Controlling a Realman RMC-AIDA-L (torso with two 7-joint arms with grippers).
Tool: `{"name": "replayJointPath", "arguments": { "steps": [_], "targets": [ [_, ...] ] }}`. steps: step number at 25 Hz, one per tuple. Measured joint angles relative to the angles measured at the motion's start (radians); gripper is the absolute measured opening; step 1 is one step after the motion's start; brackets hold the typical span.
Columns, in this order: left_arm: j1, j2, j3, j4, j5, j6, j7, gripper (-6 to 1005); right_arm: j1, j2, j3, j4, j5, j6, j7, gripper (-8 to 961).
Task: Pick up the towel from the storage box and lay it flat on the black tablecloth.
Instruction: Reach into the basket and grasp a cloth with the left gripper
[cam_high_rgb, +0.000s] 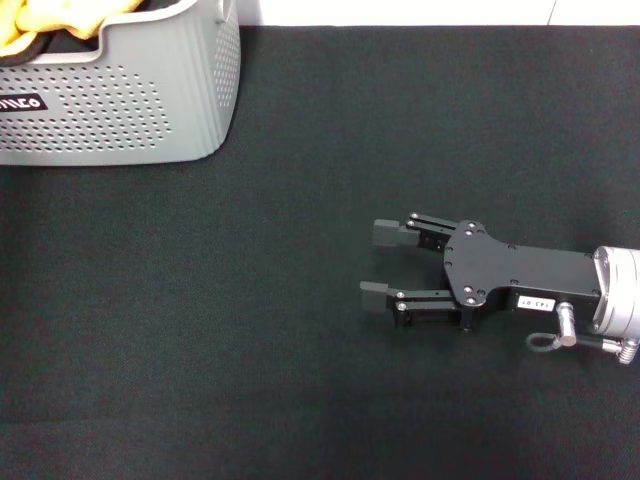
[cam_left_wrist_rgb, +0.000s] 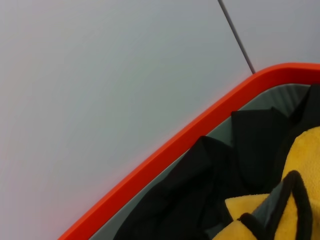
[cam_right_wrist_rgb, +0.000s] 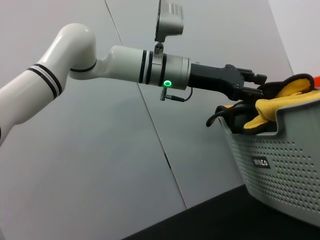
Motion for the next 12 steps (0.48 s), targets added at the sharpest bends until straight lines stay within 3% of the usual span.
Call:
{"name": "replayJointPath", "arguments": {
  "steps": [8,12],
  "targets": [
    [0.001,0.001,0.010,-0.002,-0.009,0.003,-0.001,605,-0.012,0.002,-0.002,0.000,0.000,0.000,0.000,807],
    [0.002,0.000,0.010,0.008,-0.009,0.020,-0.002,501,-0.012,0.002,-0.002,0.000,0.000,0.000,0.000,804]
  ]
}}
